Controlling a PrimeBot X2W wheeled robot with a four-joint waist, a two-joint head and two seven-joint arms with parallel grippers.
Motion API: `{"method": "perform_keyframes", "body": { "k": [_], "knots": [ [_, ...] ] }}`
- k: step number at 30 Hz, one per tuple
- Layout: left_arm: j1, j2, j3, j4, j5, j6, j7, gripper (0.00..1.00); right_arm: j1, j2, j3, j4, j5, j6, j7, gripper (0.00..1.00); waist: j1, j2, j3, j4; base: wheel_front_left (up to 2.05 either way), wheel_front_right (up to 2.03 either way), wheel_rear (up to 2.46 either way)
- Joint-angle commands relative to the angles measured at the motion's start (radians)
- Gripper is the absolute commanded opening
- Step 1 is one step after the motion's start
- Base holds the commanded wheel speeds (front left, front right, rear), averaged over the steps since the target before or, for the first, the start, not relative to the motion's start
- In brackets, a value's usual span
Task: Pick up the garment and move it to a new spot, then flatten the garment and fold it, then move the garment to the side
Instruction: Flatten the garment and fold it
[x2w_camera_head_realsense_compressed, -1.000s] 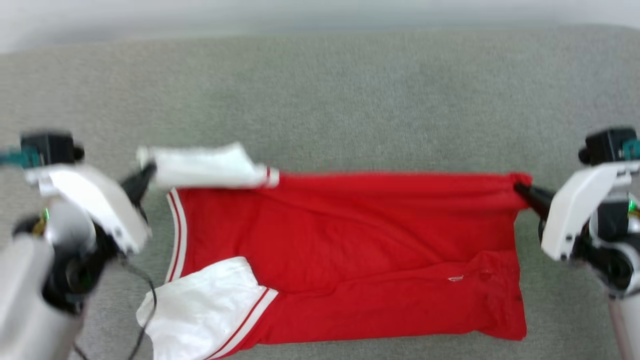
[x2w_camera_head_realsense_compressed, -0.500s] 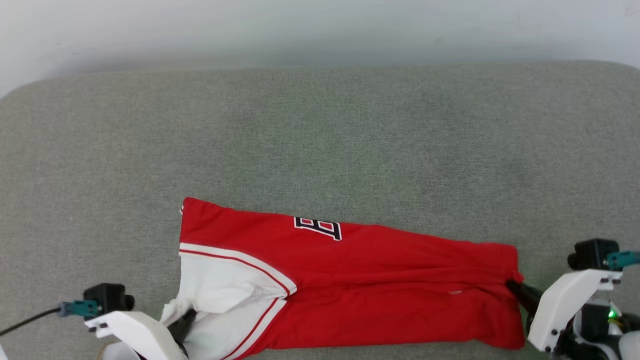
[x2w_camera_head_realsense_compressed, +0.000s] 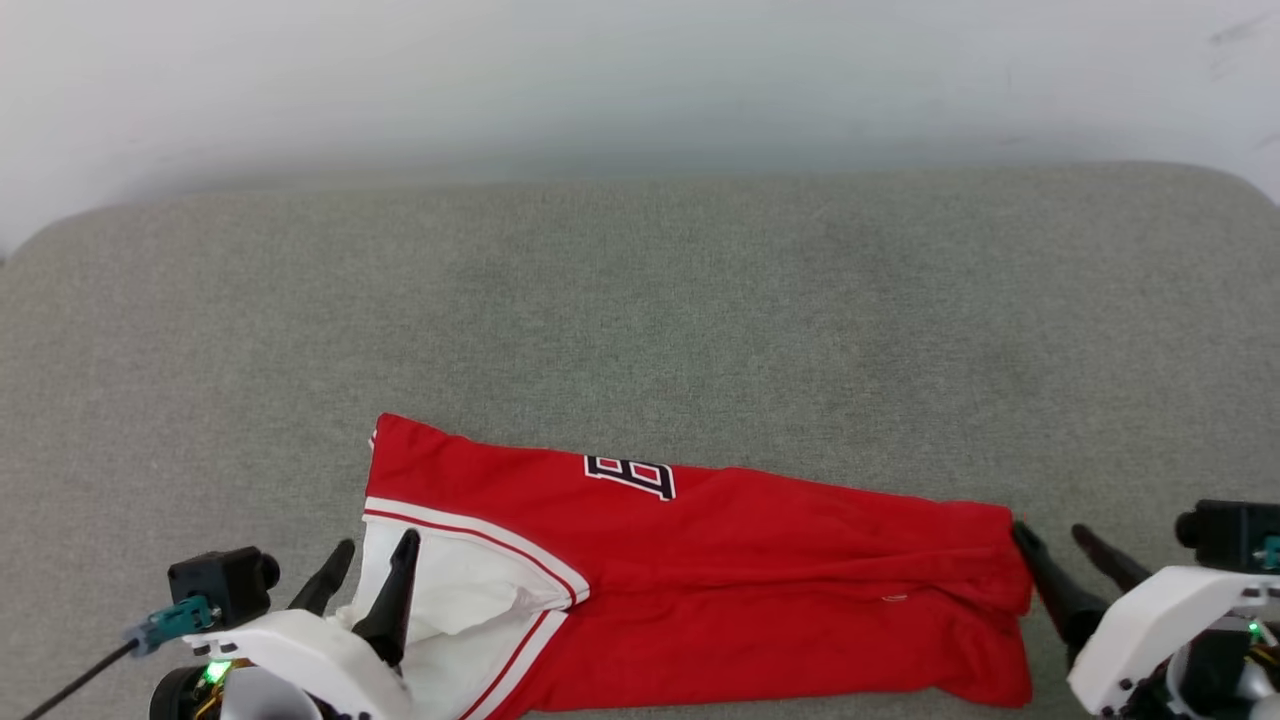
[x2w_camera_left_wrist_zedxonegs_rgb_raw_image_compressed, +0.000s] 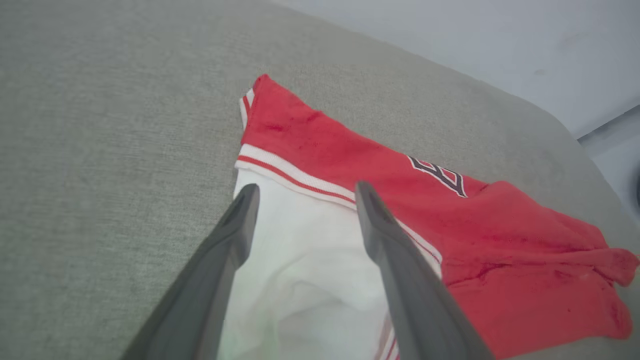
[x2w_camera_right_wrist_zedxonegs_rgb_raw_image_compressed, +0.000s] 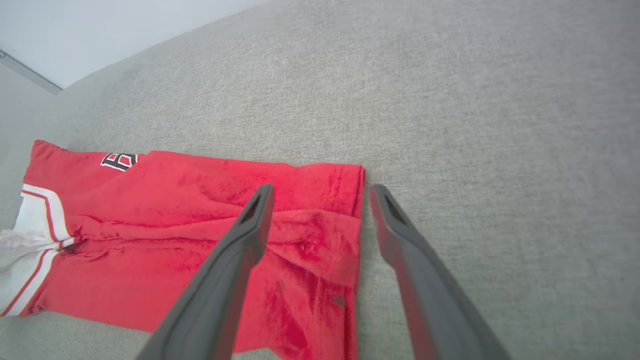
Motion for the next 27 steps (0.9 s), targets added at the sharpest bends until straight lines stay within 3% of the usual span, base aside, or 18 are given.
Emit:
{"method": "perform_keyframes", "body": {
  "k": [1, 13, 18, 27],
  "knots": [
    [-0.015, -0.010, -0.004, -0.009, 0.014, 0.007, -0.013, 1.00, 0.010, -0.009, -0.009, -0.015, -0.003, 0.000, 0.006, 1.00, 0.0001, -0.0001, -0.014, -0.004, 0.00, 0.00, 0.00],
    [-0.077, -0.058, -0.009, -0.087, 0.223, 0.077, -0.242, 1.00, -0.005, -0.087, -0.136, -0.088, -0.025, 0.000, 0.265, 1.00, 0.0001, -0.0001, -0.044, 0.013, 0.00, 0.00, 0.00],
    [-0.093, -0.067, 0.007, -0.110, 0.284, 0.095, -0.264, 1.00, -0.009, -0.063, -0.139, -0.067, -0.023, 0.000, 0.328, 1.00, 0.0001, -0.0001, -0.011, 0.053, 0.00, 0.00, 0.00],
    [-0.123, -0.067, -0.003, -0.134, 0.326, 0.083, -0.267, 1.00, -0.047, 0.008, -0.089, 0.053, 0.000, 0.000, 0.366, 1.00, 0.0001, -0.0001, 0.067, 0.112, 0.00, 0.00, 0.00]
  ]
}}
